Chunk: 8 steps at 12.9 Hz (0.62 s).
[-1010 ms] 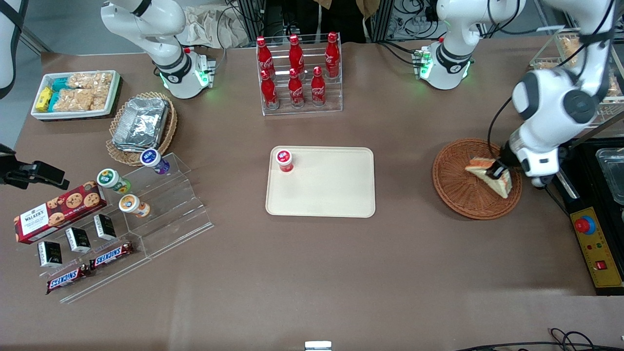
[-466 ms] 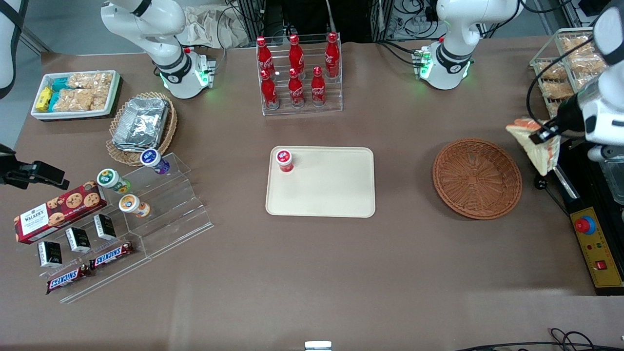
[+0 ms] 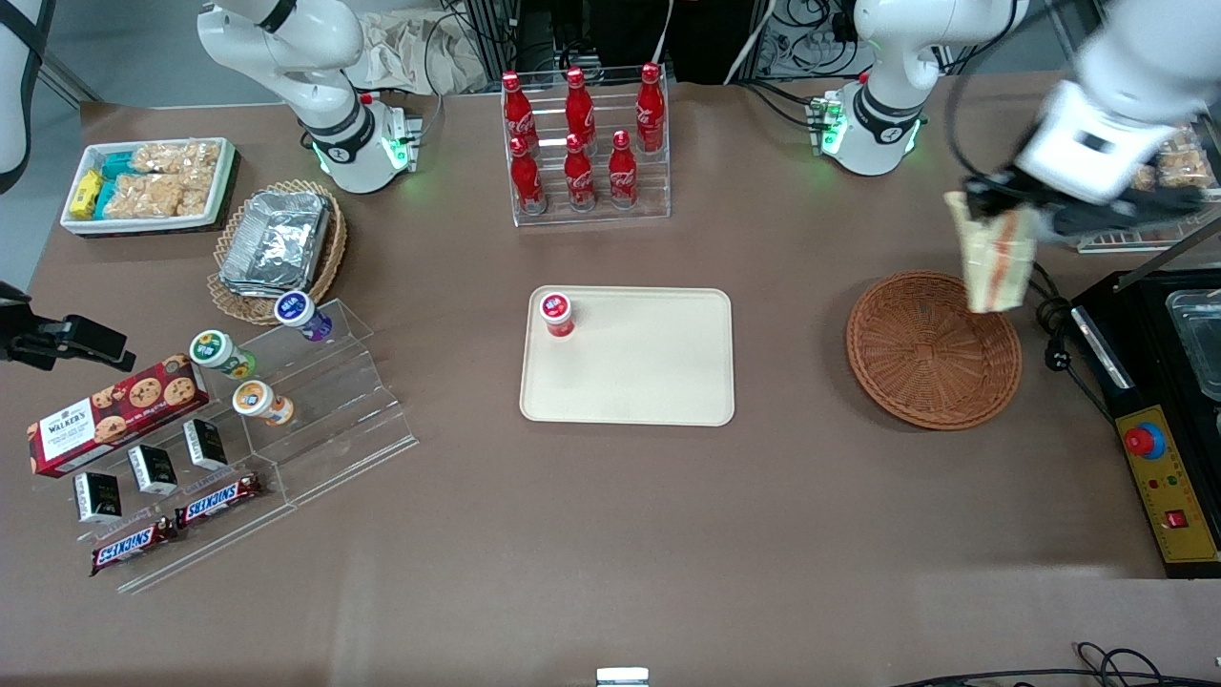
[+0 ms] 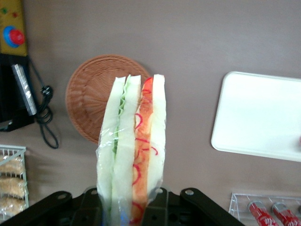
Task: Place sandwich from basket to tray
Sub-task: 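Lift the sandwich and carry it with the left gripper over the tray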
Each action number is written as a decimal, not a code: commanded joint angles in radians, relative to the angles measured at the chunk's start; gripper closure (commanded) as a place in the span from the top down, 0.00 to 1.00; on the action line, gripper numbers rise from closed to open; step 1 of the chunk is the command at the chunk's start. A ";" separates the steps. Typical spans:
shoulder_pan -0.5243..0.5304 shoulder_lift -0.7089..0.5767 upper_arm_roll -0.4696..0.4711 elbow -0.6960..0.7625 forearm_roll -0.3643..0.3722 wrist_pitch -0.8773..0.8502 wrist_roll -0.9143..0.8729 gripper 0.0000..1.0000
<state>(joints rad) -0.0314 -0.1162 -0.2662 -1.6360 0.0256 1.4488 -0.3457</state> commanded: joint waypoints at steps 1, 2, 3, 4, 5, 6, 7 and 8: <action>0.001 0.073 -0.102 0.062 -0.018 -0.012 -0.096 0.00; -0.001 0.093 -0.132 0.065 -0.038 0.014 -0.122 0.00; -0.001 0.107 -0.157 0.042 -0.068 0.086 -0.162 0.00; -0.002 0.122 -0.181 0.001 -0.076 0.152 -0.215 0.00; -0.004 0.138 -0.208 -0.037 -0.075 0.226 -0.255 0.00; -0.005 0.159 -0.226 -0.073 -0.073 0.282 -0.266 0.00; -0.018 0.179 -0.238 -0.114 -0.064 0.335 -0.268 0.00; -0.037 0.196 -0.241 -0.161 -0.058 0.394 -0.268 0.00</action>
<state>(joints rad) -0.0484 0.0606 -0.4946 -1.7286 -0.0354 1.7602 -0.5911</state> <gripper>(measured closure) 0.789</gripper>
